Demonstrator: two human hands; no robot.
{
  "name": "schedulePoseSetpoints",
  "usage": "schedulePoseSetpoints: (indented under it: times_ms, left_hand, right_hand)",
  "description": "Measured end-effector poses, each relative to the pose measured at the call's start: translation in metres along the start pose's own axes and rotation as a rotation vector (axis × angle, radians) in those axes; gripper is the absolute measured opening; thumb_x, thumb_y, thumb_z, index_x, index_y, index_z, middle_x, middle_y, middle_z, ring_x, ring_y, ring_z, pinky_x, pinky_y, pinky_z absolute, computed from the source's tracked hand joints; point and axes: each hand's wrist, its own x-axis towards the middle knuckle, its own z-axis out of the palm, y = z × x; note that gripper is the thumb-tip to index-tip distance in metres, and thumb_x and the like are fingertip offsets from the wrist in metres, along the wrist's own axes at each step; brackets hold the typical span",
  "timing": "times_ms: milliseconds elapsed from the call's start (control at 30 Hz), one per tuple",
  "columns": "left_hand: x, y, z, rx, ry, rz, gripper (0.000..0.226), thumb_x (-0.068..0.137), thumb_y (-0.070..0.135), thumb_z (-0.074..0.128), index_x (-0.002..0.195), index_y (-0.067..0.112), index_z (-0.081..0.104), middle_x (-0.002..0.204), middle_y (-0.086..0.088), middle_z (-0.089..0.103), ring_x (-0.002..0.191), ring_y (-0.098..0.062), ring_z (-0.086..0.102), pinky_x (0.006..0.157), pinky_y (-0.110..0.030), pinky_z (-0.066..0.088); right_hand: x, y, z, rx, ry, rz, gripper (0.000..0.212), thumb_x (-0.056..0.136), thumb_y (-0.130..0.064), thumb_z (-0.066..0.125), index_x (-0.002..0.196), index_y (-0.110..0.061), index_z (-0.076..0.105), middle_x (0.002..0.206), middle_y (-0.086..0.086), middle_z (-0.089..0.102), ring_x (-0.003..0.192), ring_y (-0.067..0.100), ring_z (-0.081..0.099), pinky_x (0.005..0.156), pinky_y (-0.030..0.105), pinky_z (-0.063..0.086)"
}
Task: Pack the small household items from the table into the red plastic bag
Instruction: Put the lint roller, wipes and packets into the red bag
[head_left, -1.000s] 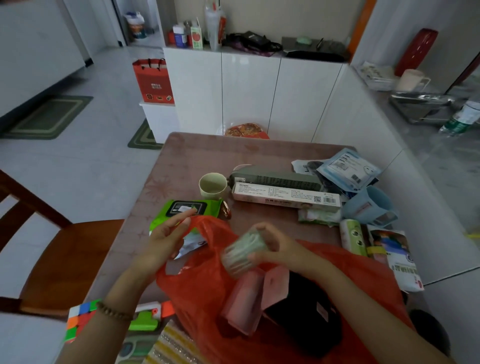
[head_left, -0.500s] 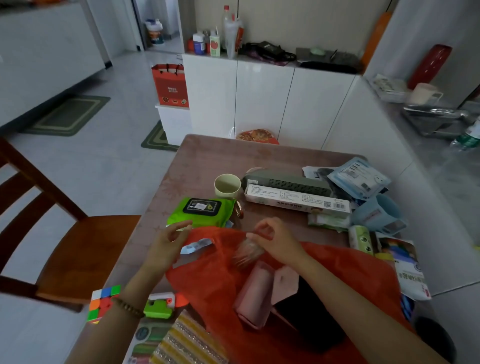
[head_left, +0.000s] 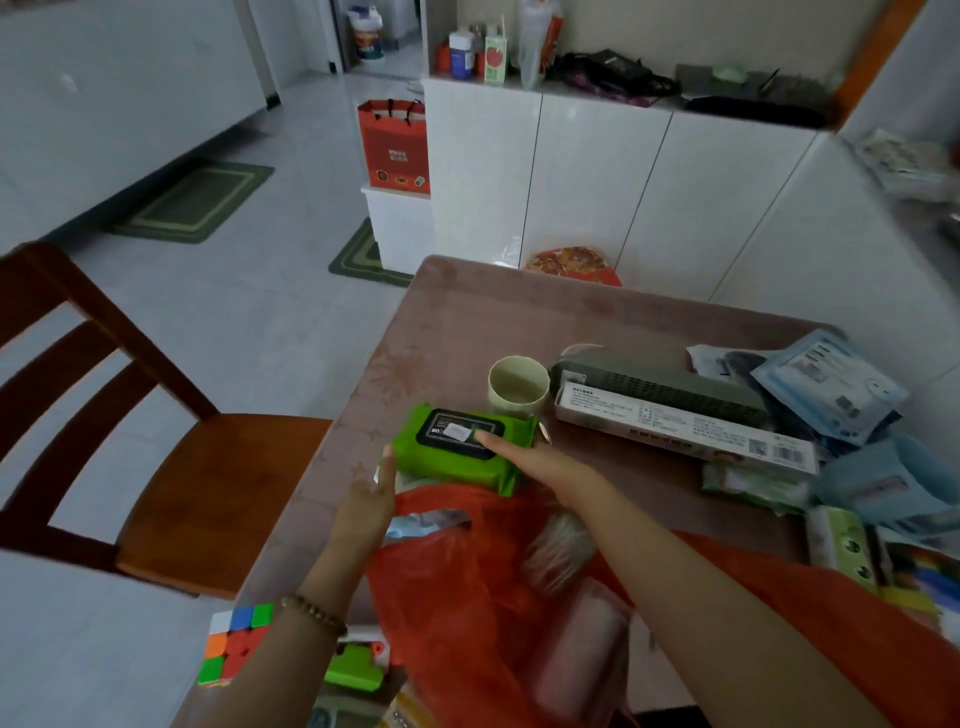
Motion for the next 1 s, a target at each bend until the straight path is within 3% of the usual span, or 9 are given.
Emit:
schedulePoseSetpoints:
  times_ms: [100,167,267,400,467,567,767,900,1000]
  left_hand:
    - [0.006,0.001,0.004,-0.038,-0.015,-0.046,0.048,0.092,0.061,0.033,0.074,0.021,0.051,0.107,-0.023,0.062,0.100,-0.033,0.061,0.087,-0.039,0.046]
    - [0.008,0.000,0.006,-0.009,-0.001,-0.045,0.062,0.088,0.067,0.033,0.061,0.014,0.049,0.070,-0.016,0.056,0.067,-0.026,0.054,0.071,-0.036,0.044]
    - [0.006,0.001,0.005,-0.014,-0.025,-0.090,0.064,0.081,0.071,0.042,0.054,0.013,0.048,0.054,-0.009,0.044,0.054,-0.021,0.044,0.058,-0.028,0.036]
    - [-0.002,-0.004,-0.001,-0.120,-0.144,-0.086,0.066,0.066,0.080,0.052,0.084,0.018,0.065,0.064,-0.007,0.060,0.051,-0.020,0.054,0.051,-0.025,0.045]
    - [-0.007,-0.003,-0.003,-0.176,-0.140,-0.019,0.073,0.058,0.083,0.057,0.099,0.023,0.062,0.062,-0.006,0.061,0.049,-0.020,0.055,0.048,-0.026,0.045]
    - [-0.019,0.019,-0.014,-0.171,-0.102,0.163,0.043,0.080,0.058,0.058,0.102,0.022,0.059,0.051,0.009,0.053,0.038,-0.002,0.048,0.038,-0.017,0.036]
    - [-0.066,0.069,-0.028,-0.129,-0.226,0.324,0.019,0.080,0.062,0.053,0.094,0.051,0.059,0.091,-0.006,0.053,0.081,-0.021,0.049,0.059,-0.027,0.039]
    - [-0.095,0.088,-0.016,-0.126,-0.325,0.393,0.050,0.076,0.065,0.051,0.121,0.044,0.051,0.092,-0.005,0.052,0.081,-0.020,0.045,0.063,-0.028,0.038]
    - [-0.115,0.092,-0.006,-0.056,-0.421,0.457,0.053,0.080,0.056,0.056,0.130,0.042,0.043,0.081,0.009,0.059,0.072,-0.005,0.052,0.062,-0.023,0.039]
  right_hand:
    - [0.010,0.004,0.003,0.068,-0.112,0.042,0.032,0.084,-0.041,0.065,0.111,-0.025,0.057,0.112,-0.004,0.062,0.102,0.014,0.059,0.089,0.029,0.048]
    - [0.012,0.008,0.001,0.121,-0.192,0.062,0.025,0.086,-0.033,0.065,0.110,-0.027,0.060,0.118,0.003,0.065,0.105,0.019,0.063,0.094,0.036,0.050]
    - [0.011,0.010,-0.004,0.124,-0.270,0.048,0.032,0.086,-0.025,0.065,0.117,-0.025,0.059,0.121,0.004,0.065,0.115,0.023,0.059,0.102,0.040,0.045]
    - [0.002,0.011,-0.002,0.145,-0.297,-0.002,0.036,0.087,-0.010,0.063,0.119,-0.023,0.056,0.110,-0.004,0.067,0.099,0.011,0.063,0.086,0.023,0.052]
    - [-0.005,0.009,-0.001,0.197,-0.301,-0.047,0.035,0.086,-0.006,0.063,0.115,-0.025,0.059,0.111,-0.002,0.067,0.099,0.011,0.064,0.086,0.024,0.053]
    - [-0.018,-0.001,-0.001,0.263,-0.308,-0.129,0.035,0.082,-0.012,0.069,0.111,-0.029,0.062,0.117,0.004,0.067,0.105,0.020,0.064,0.089,0.035,0.054]
    - [-0.063,-0.026,-0.020,0.650,-0.369,-0.218,0.051,0.069,-0.037,0.072,0.117,-0.020,0.065,0.117,0.007,0.069,0.105,0.021,0.066,0.082,0.034,0.056]
    - [-0.100,-0.021,-0.041,0.809,-0.323,-0.320,0.041,0.067,-0.034,0.071,0.106,-0.021,0.073,0.113,0.007,0.071,0.103,0.022,0.068,0.082,0.037,0.057]
    - [-0.126,-0.003,-0.061,0.857,-0.279,-0.320,0.064,0.058,-0.037,0.084,0.117,-0.019,0.067,0.124,0.011,0.064,0.111,0.029,0.062,0.095,0.051,0.049]
